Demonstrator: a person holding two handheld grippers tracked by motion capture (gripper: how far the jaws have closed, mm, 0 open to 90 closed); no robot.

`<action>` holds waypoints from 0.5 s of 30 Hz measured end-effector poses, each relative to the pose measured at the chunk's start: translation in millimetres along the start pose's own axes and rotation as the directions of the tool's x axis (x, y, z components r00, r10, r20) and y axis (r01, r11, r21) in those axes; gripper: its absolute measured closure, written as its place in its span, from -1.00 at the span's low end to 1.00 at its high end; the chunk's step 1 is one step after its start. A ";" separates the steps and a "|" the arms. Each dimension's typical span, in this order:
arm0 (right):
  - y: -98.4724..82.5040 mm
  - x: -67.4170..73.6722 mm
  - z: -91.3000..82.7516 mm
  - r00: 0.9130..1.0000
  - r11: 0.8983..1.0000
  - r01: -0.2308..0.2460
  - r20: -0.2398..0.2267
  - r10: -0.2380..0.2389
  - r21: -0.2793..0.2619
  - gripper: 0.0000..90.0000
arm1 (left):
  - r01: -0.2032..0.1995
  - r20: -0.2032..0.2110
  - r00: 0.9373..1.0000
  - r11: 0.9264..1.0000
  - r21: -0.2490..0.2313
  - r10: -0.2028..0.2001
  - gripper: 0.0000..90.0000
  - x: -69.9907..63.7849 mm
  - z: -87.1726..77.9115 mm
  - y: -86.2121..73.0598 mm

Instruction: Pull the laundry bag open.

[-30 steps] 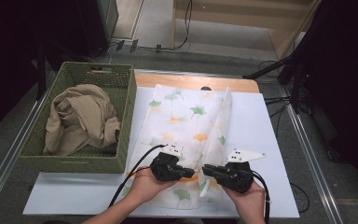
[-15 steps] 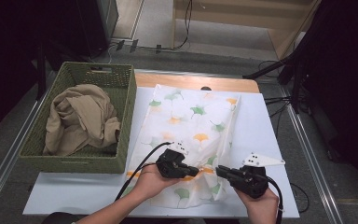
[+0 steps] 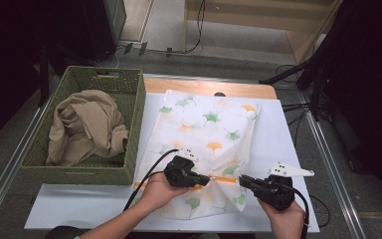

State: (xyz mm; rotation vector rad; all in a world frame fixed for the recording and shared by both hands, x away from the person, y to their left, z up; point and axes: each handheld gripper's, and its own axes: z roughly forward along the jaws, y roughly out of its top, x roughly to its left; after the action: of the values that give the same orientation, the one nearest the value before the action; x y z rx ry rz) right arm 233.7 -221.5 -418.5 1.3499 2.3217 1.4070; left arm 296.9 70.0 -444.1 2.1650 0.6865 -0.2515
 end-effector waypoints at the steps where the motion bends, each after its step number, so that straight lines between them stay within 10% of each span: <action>1: 0.0 -0.3 0.2 1.000 1.000 -0.002 -0.002 0.002 0.000 0.91 | 0.001 -0.008 1.000 1.000 0.002 -0.001 1.00 0.2 -0.2 -0.1; 15: -3.7 -23.5 -11.8 0.997 0.998 -0.061 0.045 0.062 -0.014 0.91 | 0.024 -0.023 0.999 1.000 -0.008 -0.024 1.00 8.5 -6.3 -1.4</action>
State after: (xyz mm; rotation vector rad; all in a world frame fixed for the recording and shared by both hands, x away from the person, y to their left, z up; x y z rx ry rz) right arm 239.7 -247.1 -422.3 1.4464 2.2574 1.3900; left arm 302.9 78.9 -444.5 2.1568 0.7251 -0.2369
